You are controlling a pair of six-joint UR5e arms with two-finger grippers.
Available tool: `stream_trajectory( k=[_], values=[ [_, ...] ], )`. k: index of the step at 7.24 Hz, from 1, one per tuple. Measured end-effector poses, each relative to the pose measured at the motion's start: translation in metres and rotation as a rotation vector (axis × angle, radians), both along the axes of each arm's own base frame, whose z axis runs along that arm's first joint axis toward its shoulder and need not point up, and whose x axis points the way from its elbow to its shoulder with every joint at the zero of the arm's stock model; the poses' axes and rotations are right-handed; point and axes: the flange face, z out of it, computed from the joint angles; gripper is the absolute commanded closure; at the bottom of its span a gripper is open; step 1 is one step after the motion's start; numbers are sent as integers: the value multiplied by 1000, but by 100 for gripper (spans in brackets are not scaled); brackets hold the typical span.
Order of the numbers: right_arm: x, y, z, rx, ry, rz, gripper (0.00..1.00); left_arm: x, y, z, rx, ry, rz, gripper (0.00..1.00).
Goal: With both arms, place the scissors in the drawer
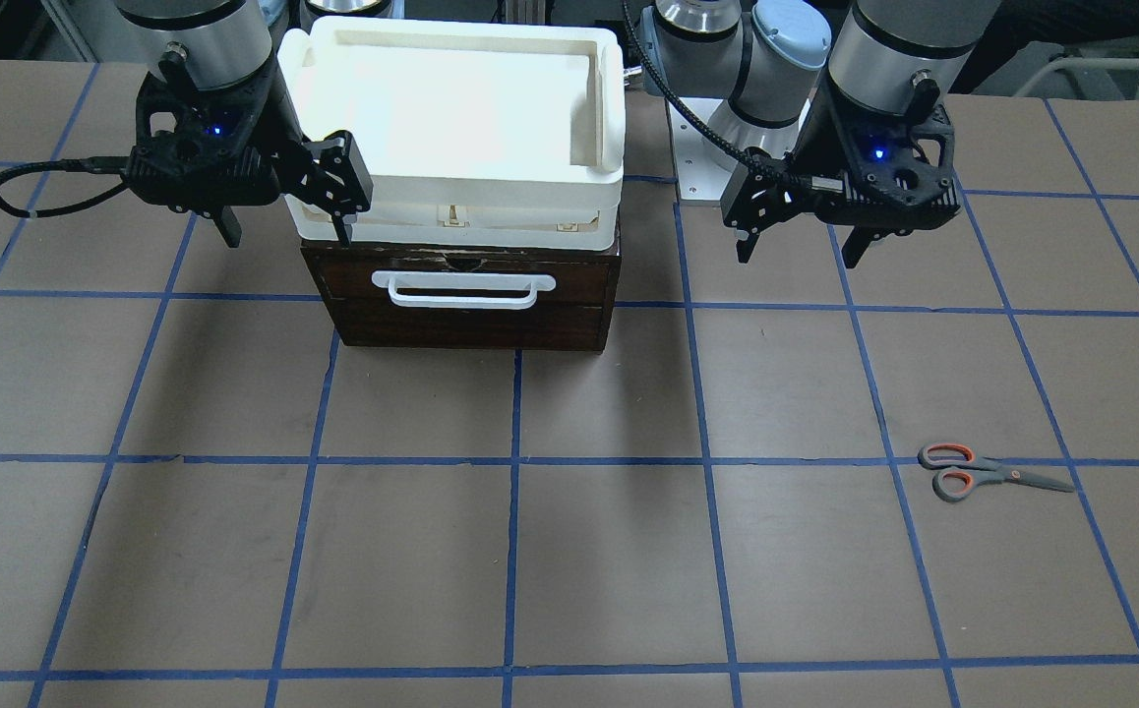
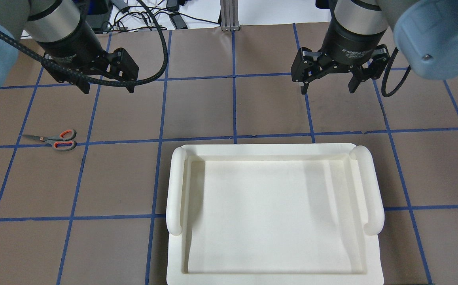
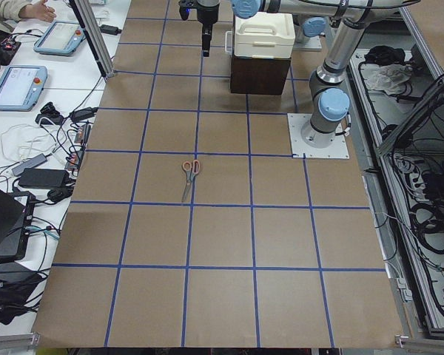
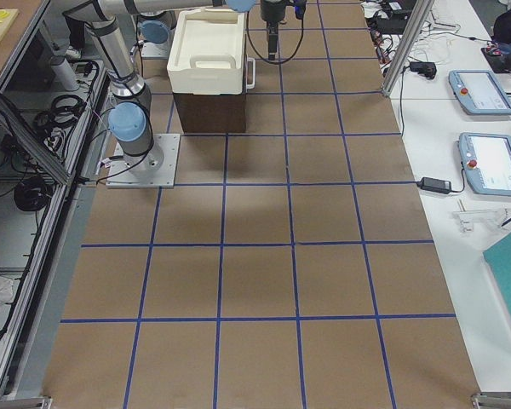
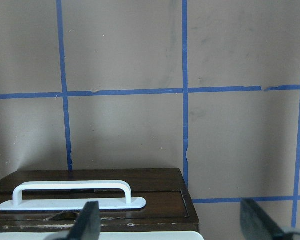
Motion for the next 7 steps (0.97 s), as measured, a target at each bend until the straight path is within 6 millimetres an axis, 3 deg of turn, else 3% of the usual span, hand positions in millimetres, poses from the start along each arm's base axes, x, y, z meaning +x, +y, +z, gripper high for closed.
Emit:
stream_trajectory(
  k=[2,4,7],
  values=[
    [0,0,1,8,-7,-9,0,3,0,0,1,-5,5,0],
    [3,-1,-5,23,-25,1,0,27,-7,-2,6,-2,-15,0],
    [18,-24,-50,111,-32,115,0,112,-27,-15,28,-22,-332,0]
  ],
)
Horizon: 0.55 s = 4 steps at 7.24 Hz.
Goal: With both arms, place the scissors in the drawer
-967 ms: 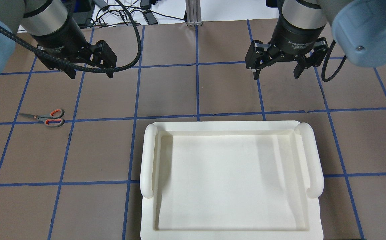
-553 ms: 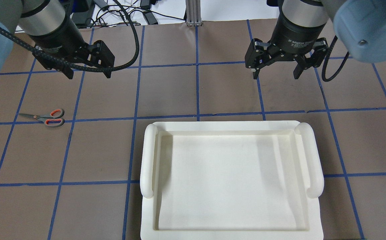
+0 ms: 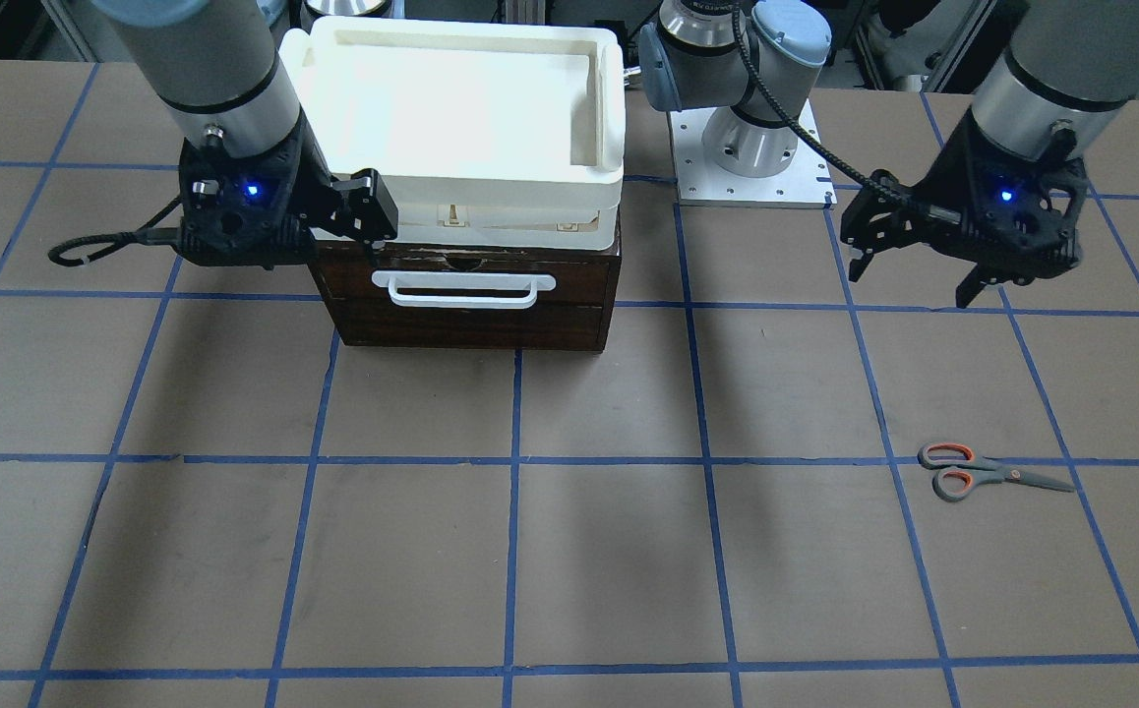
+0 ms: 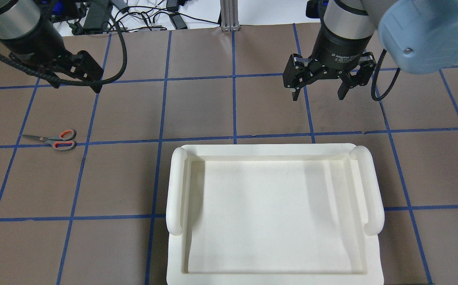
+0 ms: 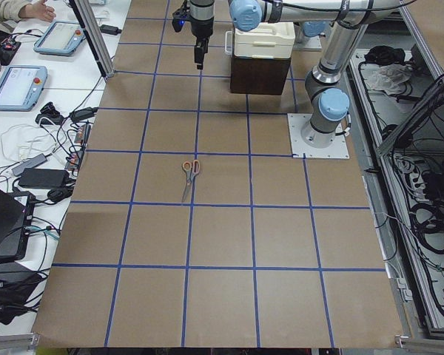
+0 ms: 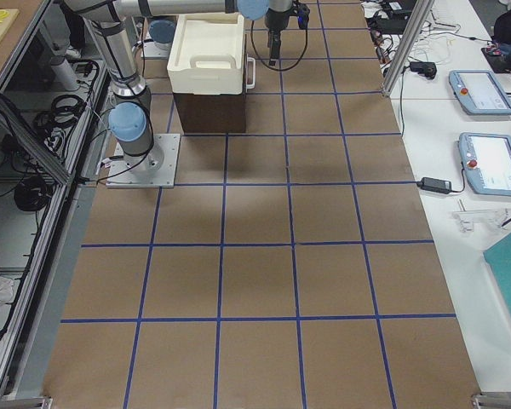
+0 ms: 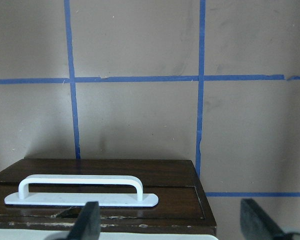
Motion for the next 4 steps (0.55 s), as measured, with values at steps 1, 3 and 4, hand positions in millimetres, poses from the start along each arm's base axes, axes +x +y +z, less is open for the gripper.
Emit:
stream_trajectory(
  k=[1,3,4],
  values=[
    [10,-7,-20,35,-7,110,0,28,-5,-8,14,-3,-155,0],
    [37,-12,-55,90,-50,408,0,81,-10,-30,35,-4,-477,0],
    [50,-11,-68,109,-88,561,0,105,-14,-53,44,-24,-619,0]
  ],
)
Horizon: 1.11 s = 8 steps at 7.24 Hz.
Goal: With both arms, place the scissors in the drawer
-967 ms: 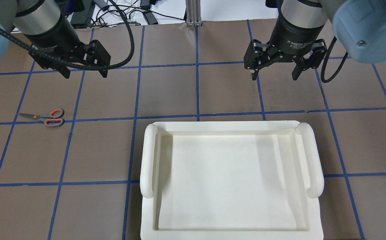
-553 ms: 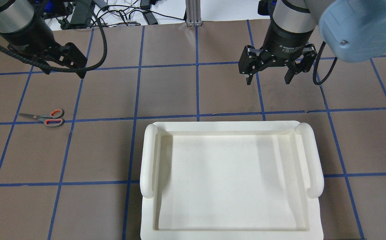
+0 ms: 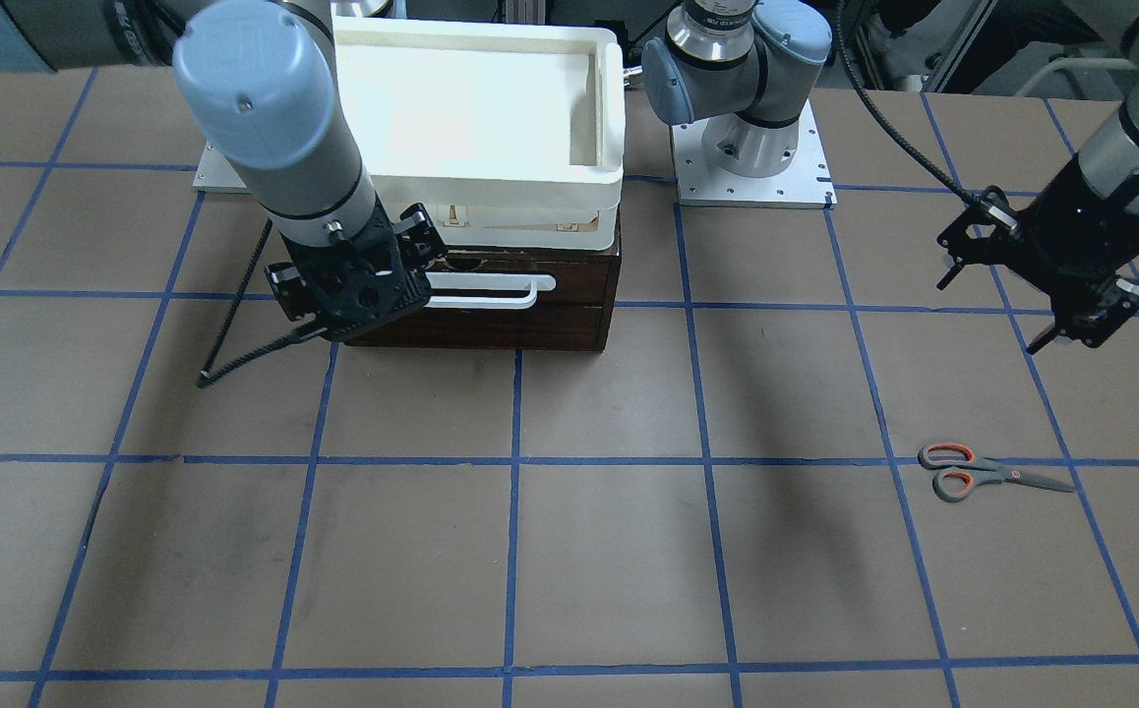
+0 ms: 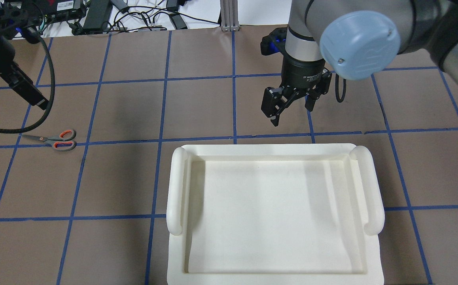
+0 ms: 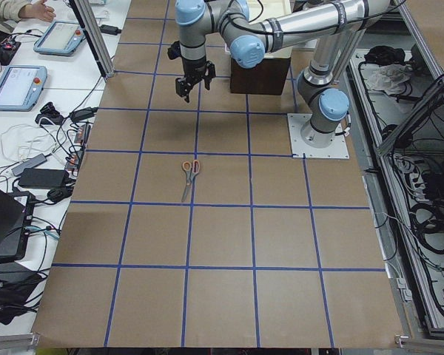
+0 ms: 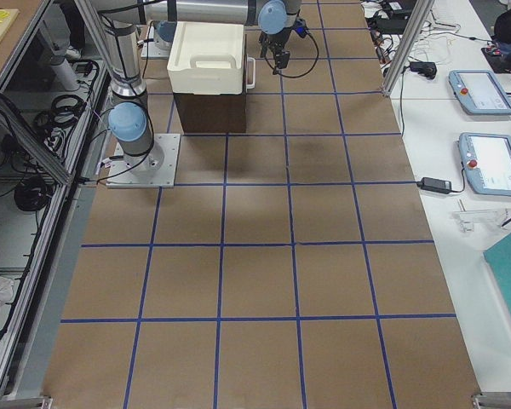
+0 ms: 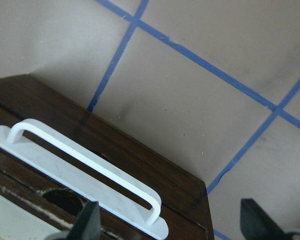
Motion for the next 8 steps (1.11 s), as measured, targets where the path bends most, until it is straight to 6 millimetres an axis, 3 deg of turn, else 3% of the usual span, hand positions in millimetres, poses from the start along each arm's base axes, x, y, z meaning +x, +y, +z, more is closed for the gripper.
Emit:
stream_trajectory(
  k=[3,5,8],
  values=[
    [19,1,-20,23,-113,428,0,71,-16,-90,40,-37,-393,0],
    [27,-5,-30,8,-142,546,0,106,-36,-147,49,-35,-625,0],
    [45,-14,-50,10,-194,770,0,152,-42,-216,60,-16,-785,2]
  ],
)
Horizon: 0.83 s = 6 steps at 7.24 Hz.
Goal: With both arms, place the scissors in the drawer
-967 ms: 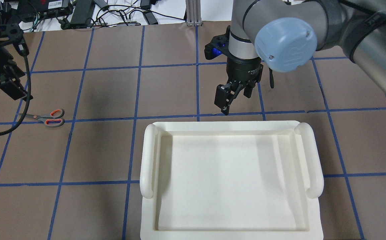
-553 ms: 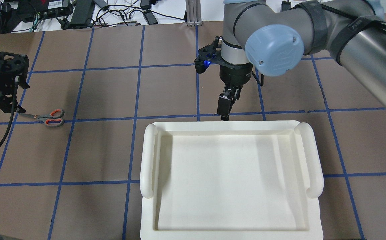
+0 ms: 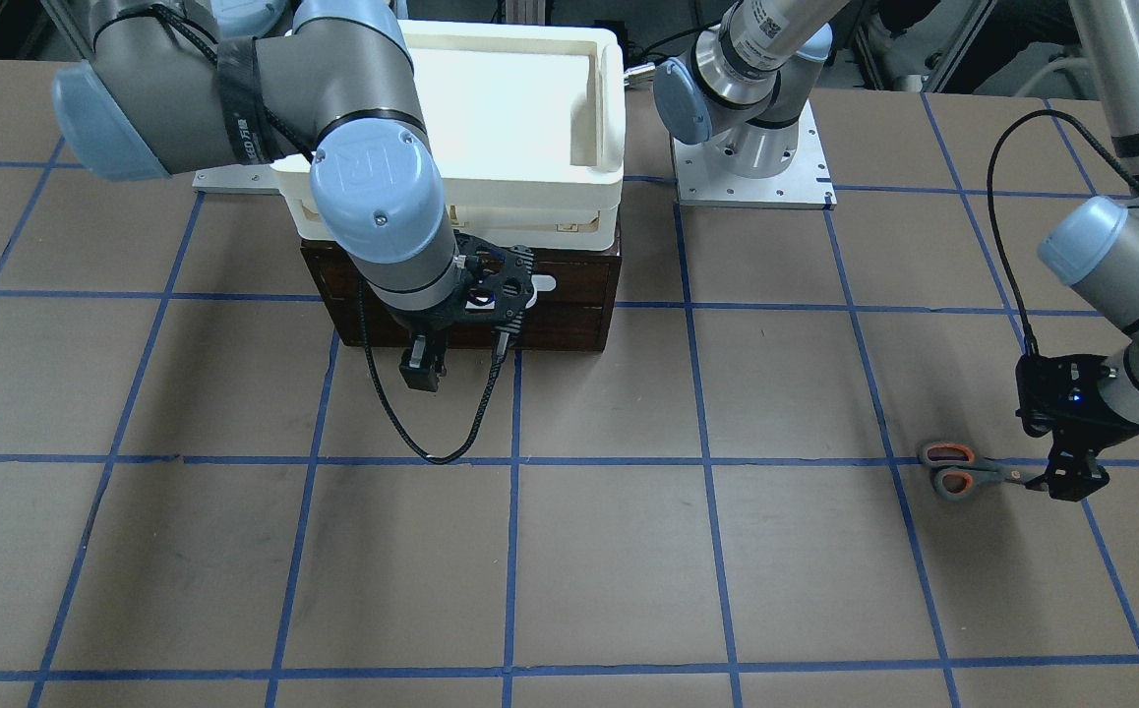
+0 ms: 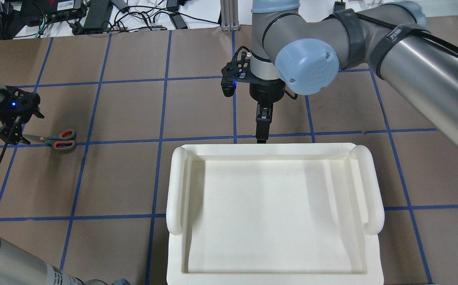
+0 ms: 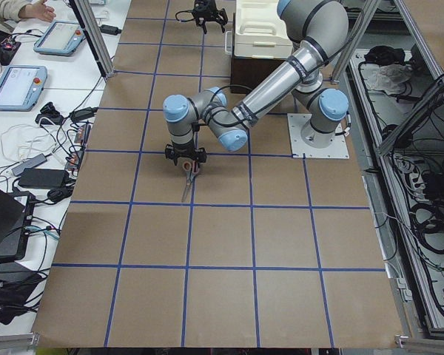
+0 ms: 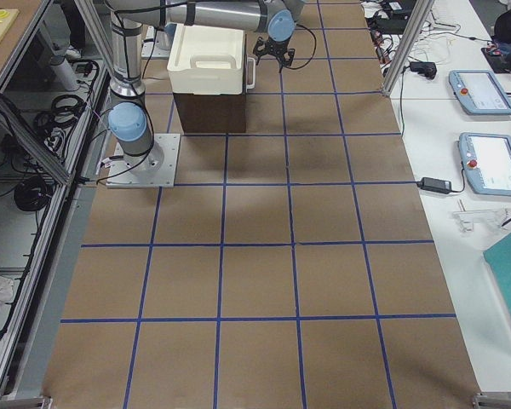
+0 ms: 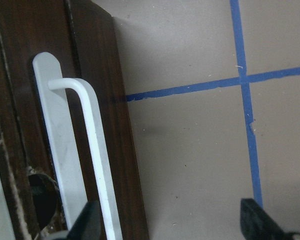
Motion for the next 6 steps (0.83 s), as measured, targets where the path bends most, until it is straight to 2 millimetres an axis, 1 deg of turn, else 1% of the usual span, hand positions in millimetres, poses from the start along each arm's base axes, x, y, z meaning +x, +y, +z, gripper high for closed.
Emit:
stream_trajectory(
  k=[1,2,4,5,6],
  values=[
    [4,-8,-6,23,-8,57,0,7,-3,-15,-15,-3,-19,4],
    [7,-14,-8,53,-17,117,0,10,-5,-26,-28,12,-22,13],
    [8,-16,-17,112,-23,178,0,7,-4,-36,-20,62,9,14],
    [9,-14,-23,139,-18,184,3,7,-2,-40,-6,77,33,14],
    [10,-11,-28,157,-12,185,9,13,2,-44,5,86,52,14]
  ],
)
